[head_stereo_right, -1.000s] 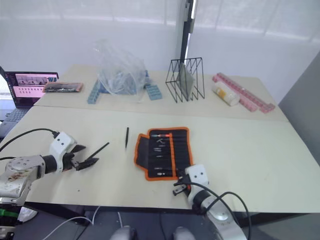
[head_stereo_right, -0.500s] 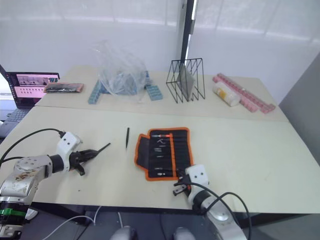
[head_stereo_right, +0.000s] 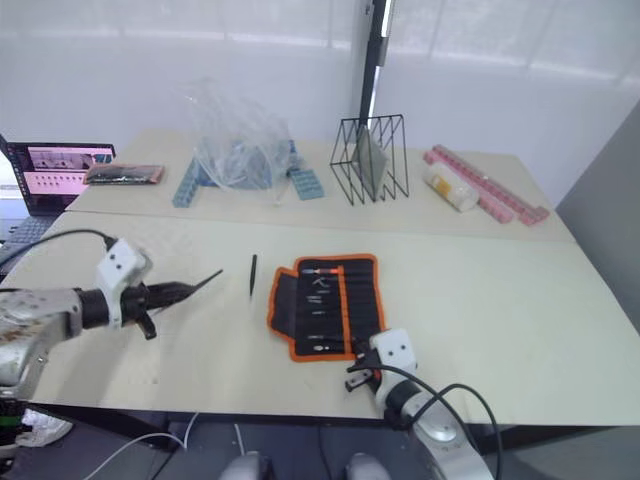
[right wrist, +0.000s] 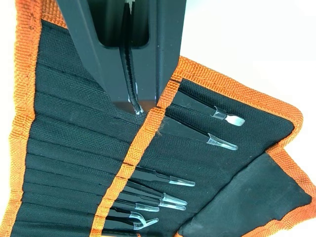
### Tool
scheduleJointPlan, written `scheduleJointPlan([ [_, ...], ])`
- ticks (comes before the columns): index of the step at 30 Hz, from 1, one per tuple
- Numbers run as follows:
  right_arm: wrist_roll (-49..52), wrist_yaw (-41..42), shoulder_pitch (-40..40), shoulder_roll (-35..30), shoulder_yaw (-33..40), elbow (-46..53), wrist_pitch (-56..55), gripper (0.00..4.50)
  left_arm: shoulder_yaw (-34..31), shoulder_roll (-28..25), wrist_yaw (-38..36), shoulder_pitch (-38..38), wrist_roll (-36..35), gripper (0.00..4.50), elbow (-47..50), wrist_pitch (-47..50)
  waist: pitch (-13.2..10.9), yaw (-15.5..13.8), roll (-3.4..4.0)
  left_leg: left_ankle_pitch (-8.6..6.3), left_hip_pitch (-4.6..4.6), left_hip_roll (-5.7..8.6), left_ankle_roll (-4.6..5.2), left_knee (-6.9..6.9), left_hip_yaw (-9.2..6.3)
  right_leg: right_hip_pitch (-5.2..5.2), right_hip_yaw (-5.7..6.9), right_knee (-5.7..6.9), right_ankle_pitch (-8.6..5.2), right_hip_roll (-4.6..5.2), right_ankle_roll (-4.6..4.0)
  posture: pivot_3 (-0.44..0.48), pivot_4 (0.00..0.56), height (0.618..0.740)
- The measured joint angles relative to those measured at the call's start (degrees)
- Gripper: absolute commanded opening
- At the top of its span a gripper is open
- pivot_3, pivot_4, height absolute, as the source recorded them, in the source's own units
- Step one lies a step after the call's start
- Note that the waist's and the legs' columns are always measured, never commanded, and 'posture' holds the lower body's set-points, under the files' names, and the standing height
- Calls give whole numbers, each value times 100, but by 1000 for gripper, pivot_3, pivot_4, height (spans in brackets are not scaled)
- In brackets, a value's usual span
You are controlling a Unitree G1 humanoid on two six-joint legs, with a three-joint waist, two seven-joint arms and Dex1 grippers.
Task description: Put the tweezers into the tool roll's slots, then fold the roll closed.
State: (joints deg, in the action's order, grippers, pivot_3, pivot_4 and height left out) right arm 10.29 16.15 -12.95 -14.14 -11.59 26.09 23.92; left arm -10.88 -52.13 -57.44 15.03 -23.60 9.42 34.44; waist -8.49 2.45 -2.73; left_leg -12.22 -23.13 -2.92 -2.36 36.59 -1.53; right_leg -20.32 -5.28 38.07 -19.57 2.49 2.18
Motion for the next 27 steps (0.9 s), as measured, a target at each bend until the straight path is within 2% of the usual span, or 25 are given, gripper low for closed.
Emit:
scheduleJointPlan([
  [2,0,3,3,0,-2,-2,0,0,4,-72,-145,43,-271,7,372,252,0,5,1,0,1,1,0,0,2,0,-2,0,0,0,0,0,150,705],
  [6,-1,4,19,-8,-2,-12,0,0,389,-112,-221,298,-363,7,665,518,0,-2,0,1,0,2,1,0,0,0,-2,0,0,-8,1,0,150,705],
  [11,-2,9,53,-6,-9,-41,0,0,1698,-150,-522,1441,-32,7,693,720,-1,4,-5,2,3,6,0,2,3,3,-8,0,-1,-15,2,0,150,705],
  [16,-2,19,86,-29,-26,-45,1,0,3214,113,-869,2379,745,7,398,784,-2,27,-3,2,1,3,1,2,4,-1,-14,2,-1,-30,2,0,150,705],
  [20,-2,19,92,-56,-24,-45,1,0,3946,585,-1018,2821,1236,7,-17,764,-3,1,-3,3,-2,3,2,7,1,-1,-13,3,-1,-31,3,0,150,705],
  [27,-3,12,104,-58,-25,-26,2,0,4400,1427,-1058,3361,1781,7,-903,441,4,12,-8,3,-3,3,2,13,1,0,-14,4,-1,-33,6,0,150,705],
])
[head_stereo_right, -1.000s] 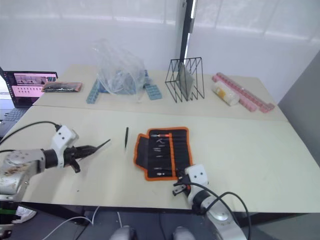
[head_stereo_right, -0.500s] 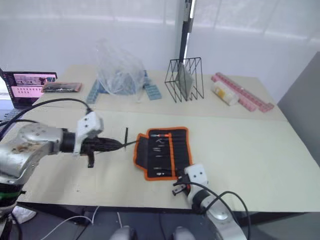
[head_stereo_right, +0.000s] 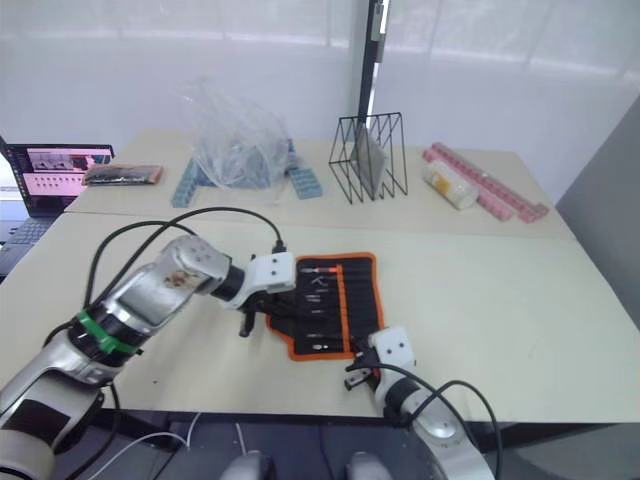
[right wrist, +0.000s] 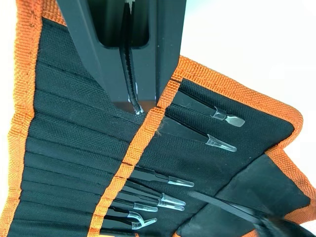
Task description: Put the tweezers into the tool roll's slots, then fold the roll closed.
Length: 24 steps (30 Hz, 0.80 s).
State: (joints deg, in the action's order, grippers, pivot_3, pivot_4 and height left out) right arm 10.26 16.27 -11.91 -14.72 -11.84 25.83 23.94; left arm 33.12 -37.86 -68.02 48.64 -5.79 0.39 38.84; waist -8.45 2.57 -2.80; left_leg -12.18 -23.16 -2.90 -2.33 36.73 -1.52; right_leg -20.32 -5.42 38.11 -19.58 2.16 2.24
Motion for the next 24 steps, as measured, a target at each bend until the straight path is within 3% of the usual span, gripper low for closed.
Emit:
scheduleJointPlan([
  [24,-4,-146,-110,53,-8,84,0,0,633,960,-274,523,1060,7,-647,105,2,-35,12,0,-4,3,0,6,-3,5,2,0,0,1,2,0,150,705],
])
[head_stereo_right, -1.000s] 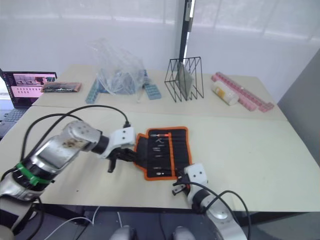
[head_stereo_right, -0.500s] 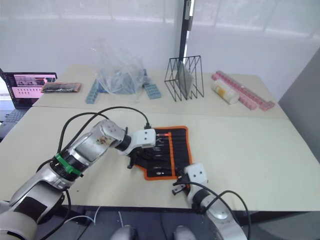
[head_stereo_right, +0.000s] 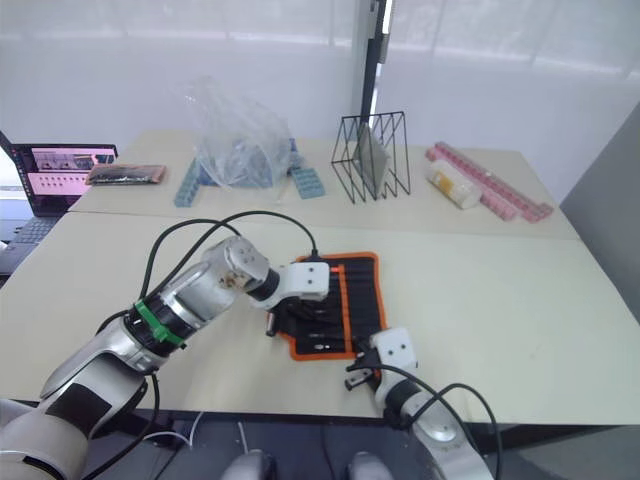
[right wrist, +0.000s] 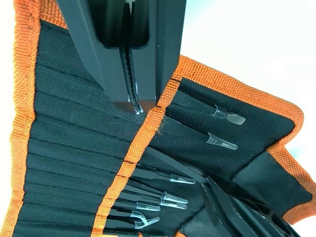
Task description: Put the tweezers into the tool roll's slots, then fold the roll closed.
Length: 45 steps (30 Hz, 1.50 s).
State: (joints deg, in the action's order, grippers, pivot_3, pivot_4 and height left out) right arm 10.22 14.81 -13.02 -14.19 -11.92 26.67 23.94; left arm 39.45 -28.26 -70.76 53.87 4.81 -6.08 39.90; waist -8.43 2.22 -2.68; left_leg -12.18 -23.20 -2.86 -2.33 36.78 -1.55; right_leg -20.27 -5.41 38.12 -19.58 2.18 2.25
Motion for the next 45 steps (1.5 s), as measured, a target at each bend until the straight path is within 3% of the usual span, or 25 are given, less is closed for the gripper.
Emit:
scheduleJointPlan([
  [19,0,-46,-17,22,19,1,0,0,-17,1131,608,147,225,7,-874,-131,2,-15,4,0,-1,2,0,8,-1,5,0,1,0,2,7,0,150,705],
  [29,-6,-108,-44,21,91,-19,0,0,-139,1378,877,-24,281,7,-1193,-602,12,-126,-1,5,4,5,8,20,0,15,-1,-1,4,4,16,0,150,705],
  [36,-11,-111,25,32,74,-42,0,0,-182,1264,904,-79,312,2286,-1131,-695,8,-131,7,8,-4,6,11,20,0,7,-2,0,0,4,27,0,150,705],
  [43,-14,-94,65,49,3,-47,-1,0,-501,417,634,-159,177,4467,87,-186,2,-27,22,8,-7,4,12,8,-2,-1,-1,4,7,2,11,0,150,705],
  [45,-13,-68,62,43,-4,-45,-2,0,-890,34,594,-224,66,4467,514,119,4,-8,26,7,-6,3,12,5,-4,0,0,2,5,2,10,0,150,705],
])
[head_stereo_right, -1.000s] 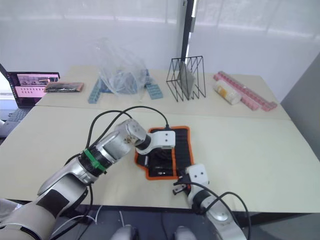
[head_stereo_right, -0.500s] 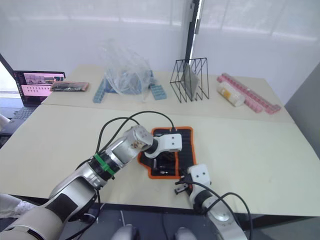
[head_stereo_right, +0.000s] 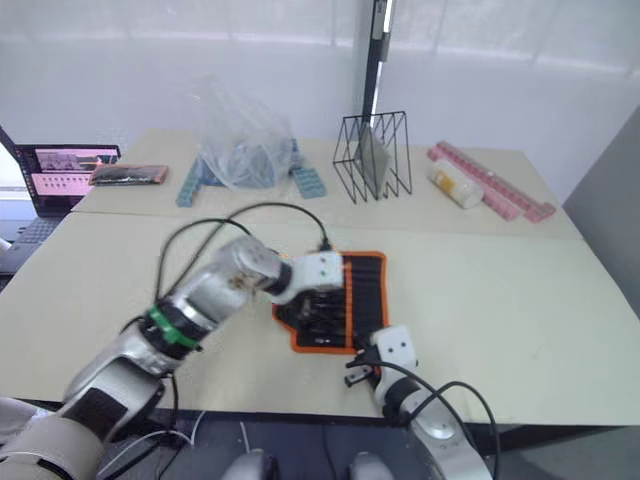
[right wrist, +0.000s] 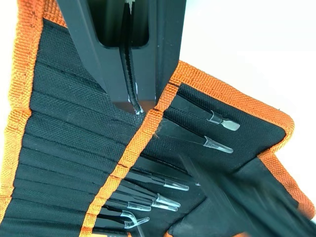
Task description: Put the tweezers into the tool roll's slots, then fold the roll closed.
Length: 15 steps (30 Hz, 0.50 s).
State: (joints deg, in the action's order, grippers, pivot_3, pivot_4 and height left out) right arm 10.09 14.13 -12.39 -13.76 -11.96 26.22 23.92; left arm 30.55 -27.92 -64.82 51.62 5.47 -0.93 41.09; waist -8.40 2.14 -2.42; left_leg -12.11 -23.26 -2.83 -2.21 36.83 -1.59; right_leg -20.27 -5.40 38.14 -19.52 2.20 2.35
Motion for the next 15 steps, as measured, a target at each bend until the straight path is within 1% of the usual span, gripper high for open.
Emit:
scheduleJointPlan([
  [2,0,16,7,-5,0,-2,0,0,-393,-279,-42,-198,-222,4467,393,276,0,14,1,0,-1,0,0,-1,0,0,0,-2,0,1,0,0,150,705],
  [5,0,38,22,-13,2,-16,0,0,-947,-600,10,-762,-534,4467,778,418,0,18,3,0,1,-2,0,-2,-2,0,2,-1,0,1,0,0,150,705],
  [9,0,75,45,-45,6,-36,0,0,-1965,-782,491,-1723,-874,4467,907,266,1,16,1,0,3,-4,0,-3,-4,0,4,0,0,3,-1,0,150,705],
  [11,0,98,62,-57,4,-48,0,0,-2406,-979,725,-2142,-935,4467,927,156,1,22,0,0,4,-4,0,-3,-4,0,3,0,0,4,-2,0,150,705],
  [12,2,131,72,-69,3,-54,-1,0,-2733,-1073,848,-2471,-1029,4467,978,137,1,35,1,-1,7,-5,-1,-5,-3,0,3,0,0,6,-2,0,150,705],
  [15,6,212,92,-153,35,-72,-1,0,-3583,-1133,1108,-3277,-1311,4467,1265,349,1,25,0,-1,7,-4,-1,-7,-4,0,10,1,0,15,-3,0,150,705],
])
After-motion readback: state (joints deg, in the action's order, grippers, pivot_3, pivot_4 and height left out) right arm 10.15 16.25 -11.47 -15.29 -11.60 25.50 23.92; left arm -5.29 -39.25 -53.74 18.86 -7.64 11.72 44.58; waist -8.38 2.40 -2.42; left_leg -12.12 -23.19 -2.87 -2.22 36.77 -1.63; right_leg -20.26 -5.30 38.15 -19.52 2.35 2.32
